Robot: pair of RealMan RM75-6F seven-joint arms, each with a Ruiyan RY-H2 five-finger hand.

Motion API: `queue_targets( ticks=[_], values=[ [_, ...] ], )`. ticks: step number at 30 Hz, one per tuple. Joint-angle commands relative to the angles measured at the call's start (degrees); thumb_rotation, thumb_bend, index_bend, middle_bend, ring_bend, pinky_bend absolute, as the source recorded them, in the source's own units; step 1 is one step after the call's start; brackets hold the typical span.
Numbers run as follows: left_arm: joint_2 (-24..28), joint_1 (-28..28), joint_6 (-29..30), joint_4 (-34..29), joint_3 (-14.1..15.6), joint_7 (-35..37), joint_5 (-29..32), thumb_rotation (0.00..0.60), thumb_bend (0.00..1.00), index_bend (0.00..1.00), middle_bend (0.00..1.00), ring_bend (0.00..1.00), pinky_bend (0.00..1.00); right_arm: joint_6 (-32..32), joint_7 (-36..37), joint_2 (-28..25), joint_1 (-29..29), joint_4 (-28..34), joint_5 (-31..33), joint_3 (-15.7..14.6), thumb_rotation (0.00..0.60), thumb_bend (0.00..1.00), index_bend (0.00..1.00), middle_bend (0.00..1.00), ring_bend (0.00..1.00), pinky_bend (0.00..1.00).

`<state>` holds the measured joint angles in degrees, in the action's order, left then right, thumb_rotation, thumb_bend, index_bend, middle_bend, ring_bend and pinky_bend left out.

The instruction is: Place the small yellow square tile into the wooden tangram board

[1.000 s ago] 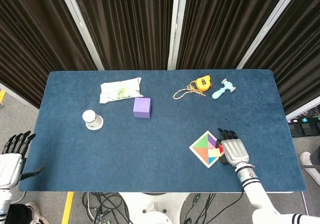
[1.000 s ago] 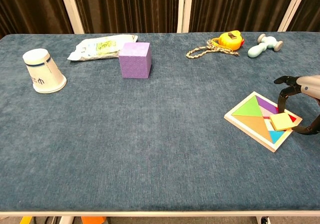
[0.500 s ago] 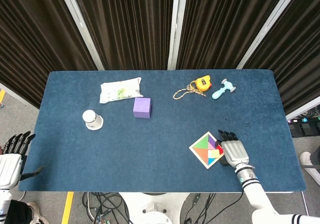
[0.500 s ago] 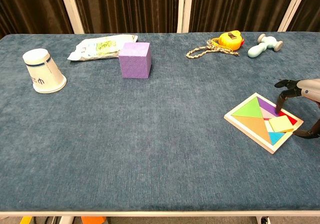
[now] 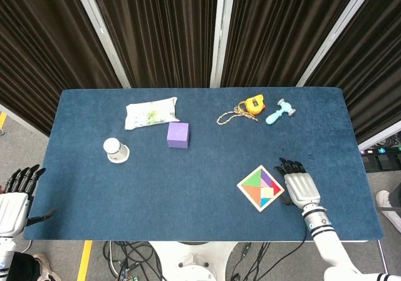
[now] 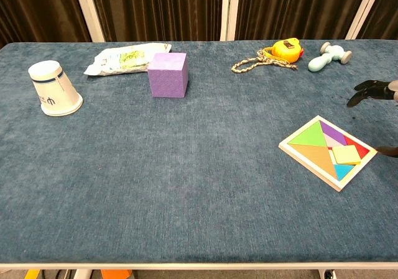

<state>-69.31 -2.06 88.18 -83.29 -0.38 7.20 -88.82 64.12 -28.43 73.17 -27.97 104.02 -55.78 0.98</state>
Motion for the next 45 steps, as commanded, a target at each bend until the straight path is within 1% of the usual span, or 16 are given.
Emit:
queue_targets(
  ticks=[1, 5, 18, 37, 42, 45],
  values=[
    [-0.02, -0.02, -0.04, -0.04, 0.01, -0.07, -0.01, 0.600, 0.00, 0.11, 0.05, 0.00, 0.05, -0.32, -0.06, 0.37, -0.01, -0.89, 0.08, -0.06, 0.600, 0.18, 0.09, 0.00, 0.00, 0.00],
    [0.07, -0.04, -0.21, -0.11, -0.01, -0.13, 0.17, 0.600, 0.00, 0.11, 0.05, 0.00, 0.05, -1.44, -0.30, 1.66, -0.56, -2.55, 0.76, 0.27, 0.600, 0.19, 0.05, 0.00, 0.00, 0.00],
    [0.06, 0.04, -0.05, 0.40, -0.13, 0.40, 0.31, 0.600, 0.00, 0.11, 0.05, 0.00, 0.05, -2.90, -2.54, 4.65, -2.15, -5.73, 3.13, 1.04, 0.600, 0.21, 0.02, 0.00, 0.00, 0.00],
    [-0.16, 0.18, -0.19, 0.91, 0.05, 0.92, 0.38, 0.600, 0.00, 0.11, 0.05, 0.00, 0.05, -3.41, -3.56, 6.10, -3.26, -5.46, 2.94, 0.93, 0.600, 0.21, 0.02, 0.00, 0.00, 0.00],
    [-0.20, 0.24, -0.14, 0.94, 0.07, 0.87, 0.36, 0.600, 0.00, 0.11, 0.05, 0.00, 0.05, -2.35, -2.49, 5.22, -2.74, -4.53, 1.90, 1.13, 0.600, 0.21, 0.02, 0.00, 0.00, 0.00],
    [-0.13, 0.27, 0.07, 0.78, -0.01, 0.74, 0.31, 0.600, 0.00, 0.11, 0.05, 0.00, 0.05, -1.04, -0.76, 3.56, -1.91, -3.03, 0.08, 1.34, 0.600, 0.21, 0.02, 0.00, 0.00, 0.00]
  ],
)
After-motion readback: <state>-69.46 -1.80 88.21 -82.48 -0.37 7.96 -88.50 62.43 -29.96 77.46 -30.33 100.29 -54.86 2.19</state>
